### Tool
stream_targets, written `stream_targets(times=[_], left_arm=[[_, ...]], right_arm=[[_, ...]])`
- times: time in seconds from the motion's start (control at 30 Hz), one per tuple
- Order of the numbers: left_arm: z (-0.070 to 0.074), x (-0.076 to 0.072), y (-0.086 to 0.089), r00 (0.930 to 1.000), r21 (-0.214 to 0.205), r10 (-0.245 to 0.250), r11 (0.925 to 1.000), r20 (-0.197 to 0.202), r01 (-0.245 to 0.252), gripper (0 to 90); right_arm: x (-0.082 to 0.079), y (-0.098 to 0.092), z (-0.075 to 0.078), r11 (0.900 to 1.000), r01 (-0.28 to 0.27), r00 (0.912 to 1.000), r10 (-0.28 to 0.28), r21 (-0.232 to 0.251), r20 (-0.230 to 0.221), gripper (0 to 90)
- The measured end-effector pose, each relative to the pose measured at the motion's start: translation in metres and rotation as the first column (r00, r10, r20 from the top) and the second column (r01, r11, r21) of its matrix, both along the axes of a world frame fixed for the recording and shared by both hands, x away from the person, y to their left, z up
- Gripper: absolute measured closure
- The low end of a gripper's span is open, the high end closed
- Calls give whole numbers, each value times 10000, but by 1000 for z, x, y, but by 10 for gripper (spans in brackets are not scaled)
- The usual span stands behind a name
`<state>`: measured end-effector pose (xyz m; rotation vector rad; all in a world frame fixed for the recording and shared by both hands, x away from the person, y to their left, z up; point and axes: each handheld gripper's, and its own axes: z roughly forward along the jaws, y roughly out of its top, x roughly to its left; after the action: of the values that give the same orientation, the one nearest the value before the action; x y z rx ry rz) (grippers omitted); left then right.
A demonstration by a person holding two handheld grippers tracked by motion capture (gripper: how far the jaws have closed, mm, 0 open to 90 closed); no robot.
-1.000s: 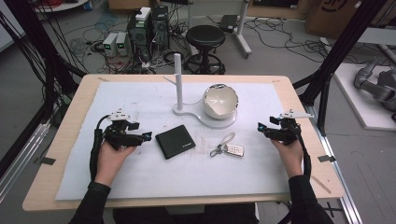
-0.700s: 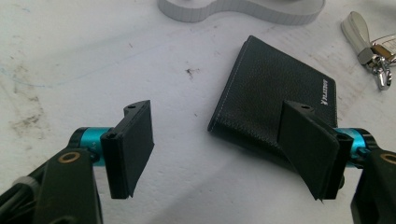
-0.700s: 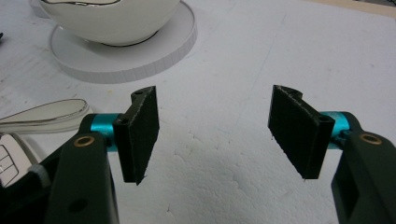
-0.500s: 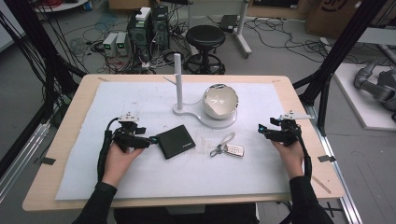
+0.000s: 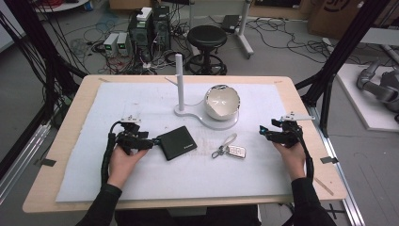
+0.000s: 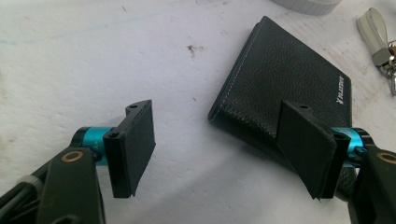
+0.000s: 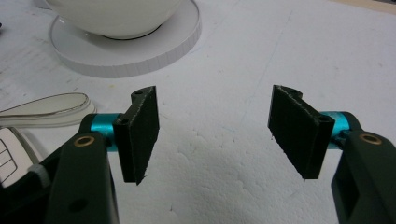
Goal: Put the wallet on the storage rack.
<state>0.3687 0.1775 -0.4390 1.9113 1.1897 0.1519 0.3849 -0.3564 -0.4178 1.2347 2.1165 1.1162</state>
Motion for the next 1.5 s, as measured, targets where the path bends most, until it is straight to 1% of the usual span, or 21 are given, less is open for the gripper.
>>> stream_targets(times=[0.13, 0.17, 0.2, 0.27, 0.37, 0.53, 0.73, 0.83, 0.87, 0.93, 1.0, 1.03, 1.1, 1.13, 1.17, 1.23, 1.27, 1.37, 1.4, 1.47, 1.5], left_arm=[[-4, 3, -3, 9996, -456, 237, 9987, -138, -243, 329], [-6, 4, -3, 9990, -870, 330, 9956, -310, -356, 360], [-6, 4, -3, 9990, -870, 330, 9956, -310, -356, 382], [-8, 5, -4, 9984, -1254, 271, 9916, -500, -332, 438], [-9, 5, -8, 9981, -1422, 97, 9897, -614, -184, 501], [-10, 4, -14, 9974, -1483, 273, 9883, -663, -369, 581], [-10, 3, -15, 9987, -1851, 180, 9824, -476, -265, 689], [-5, 0, -16, 9997, -2340, -52, 9722, 238, 106, 725], [-5, 0, -16, 9997, -2340, -52, 9722, 238, 106, 736], [-1, -1, -17, 9980, -2567, -101, 9661, 630, 259, 750], [5, -4, -18, 9918, -2590, -218, 9644, 1256, 540, 766], [5, -4, -18, 9918, -2590, -218, 9644, 1256, 540, 771], [8, -6, -20, 9855, -2603, -310, 9627, 1667, 743, 782], [11, -7, -20, 9806, -2819, -380, 9550, 1924, 923, 786], [11, -7, -20, 9806, -2819, -380, 9550, 1924, 923, 788], [14, -8, -21, 9759, -3081, -475, 9446, 2128, 1132, 792], [14, -8, -21, 9759, -3081, -475, 9446, 2128, 1132, 795], [21, -9, -22, 9665, -3336, -581, 9319, 2501, 1423, 803], [21, -9, -22, 9665, -3336, -581, 9319, 2501, 1423, 805], [32, -10, -25, 9557, -3287, -781, 9284, 2838, 1735, 810], [32, -10, -25, 9557, -3287, -781, 9284, 2838, 1735, 812]], right_arm=[[0, 1, 0, 10000, -39, 10000, 39, -53, -4, 344], [0, 1, 0, 10000, -35, 10000, 35, -60, 4, 343], [0, 1, 0, 10000, -35, 10000, 35, -60, 4, 343], [0, 1, 0, 10000, -17, 10000, 17, -67, 15, 344], [0, 1, -1, 9999, -58, 10000, 58, -88, -2, 344], [1, 3, -1, 9999, -51, 10000, 51, -124, -50, 344], [1, 3, -2, 9998, -76, 10000, 75, -194, -12, 344], [1, 3, -2, 9998, -70, 10000, 69, -192, -24, 344], [1, 3, -2, 9998, -70, 10000, 69, -192, -24, 344], [1, 3, -2, 9998, -63, 10000, 63, -182, -24, 344], [1, 3, -2, 9998, -64, 10000, 64, -180, -11, 344], [1, 3, -2, 9998, -64, 10000, 64, -180, -11, 344], [1, 3, -2, 9998, -76, 10000, 76, -207, 7, 344], [1, 3, -2, 9997, -74, 10000, 75, -214, 17, 344], [1, 3, -2, 9998, -70, 10000, 70, -208, 17, 344], [1, 3, -2, 9998, -79, 10000, 79, -205, 19, 345], [1, 3, -2, 9998, -79, 10000, 79, -205, 19, 345], [1, 4, -2, 9997, -100, 9999, 99, -220, -30, 345], [1, 4, -2, 9997, -96, 10000, 95, -221, -19, 345], [1, 4, -2, 9996, -102, 9999, 102, -251, -23, 345], [1, 4, -2, 9996, -102, 9999, 102, -251, -23, 345]])
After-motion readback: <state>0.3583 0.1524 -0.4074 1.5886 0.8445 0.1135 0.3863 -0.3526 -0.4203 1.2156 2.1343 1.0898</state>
